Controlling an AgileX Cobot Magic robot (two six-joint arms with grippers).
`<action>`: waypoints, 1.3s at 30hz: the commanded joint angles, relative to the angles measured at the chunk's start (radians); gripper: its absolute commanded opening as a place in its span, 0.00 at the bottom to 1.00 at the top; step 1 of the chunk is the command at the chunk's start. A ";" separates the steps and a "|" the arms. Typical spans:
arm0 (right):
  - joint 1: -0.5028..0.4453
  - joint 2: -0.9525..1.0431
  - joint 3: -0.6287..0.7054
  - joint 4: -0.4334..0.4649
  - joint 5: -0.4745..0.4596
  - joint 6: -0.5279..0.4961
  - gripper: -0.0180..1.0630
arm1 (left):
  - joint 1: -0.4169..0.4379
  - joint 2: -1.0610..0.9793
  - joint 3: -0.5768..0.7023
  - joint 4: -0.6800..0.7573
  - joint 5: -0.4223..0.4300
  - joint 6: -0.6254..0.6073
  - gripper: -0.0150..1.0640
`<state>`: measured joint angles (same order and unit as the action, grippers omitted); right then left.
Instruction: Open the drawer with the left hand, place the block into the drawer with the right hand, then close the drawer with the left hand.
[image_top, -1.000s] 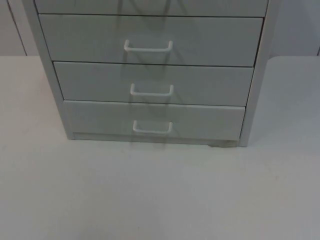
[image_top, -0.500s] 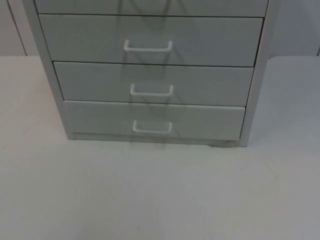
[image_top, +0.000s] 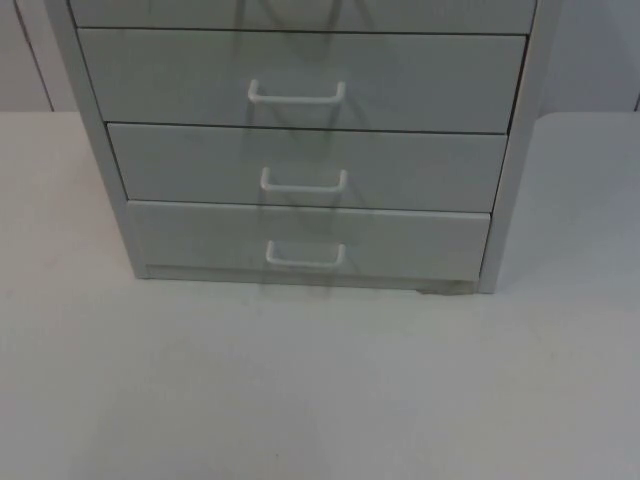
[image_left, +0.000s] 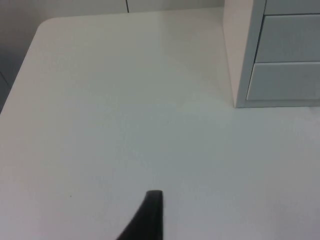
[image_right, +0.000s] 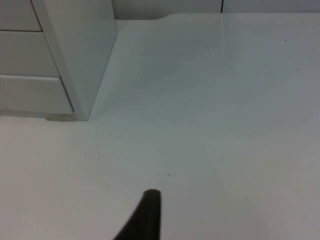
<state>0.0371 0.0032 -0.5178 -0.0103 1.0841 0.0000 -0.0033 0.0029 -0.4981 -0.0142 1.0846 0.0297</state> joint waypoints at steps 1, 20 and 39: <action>-0.001 -0.003 0.003 -0.002 -0.005 0.000 0.99 | 0.005 -0.003 0.004 0.004 -0.009 -0.005 0.99; -0.001 -0.003 0.003 -0.003 -0.005 0.000 0.99 | 0.005 -0.003 0.004 0.004 -0.009 -0.005 0.99; -0.003 -0.003 0.003 -0.006 -0.005 0.000 0.99 | 0.005 -0.003 0.004 0.004 -0.009 -0.005 0.99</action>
<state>0.0371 0.0032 -0.5178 -0.0103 1.0841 0.0000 -0.0033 0.0029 -0.4981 -0.0142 1.0846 0.0294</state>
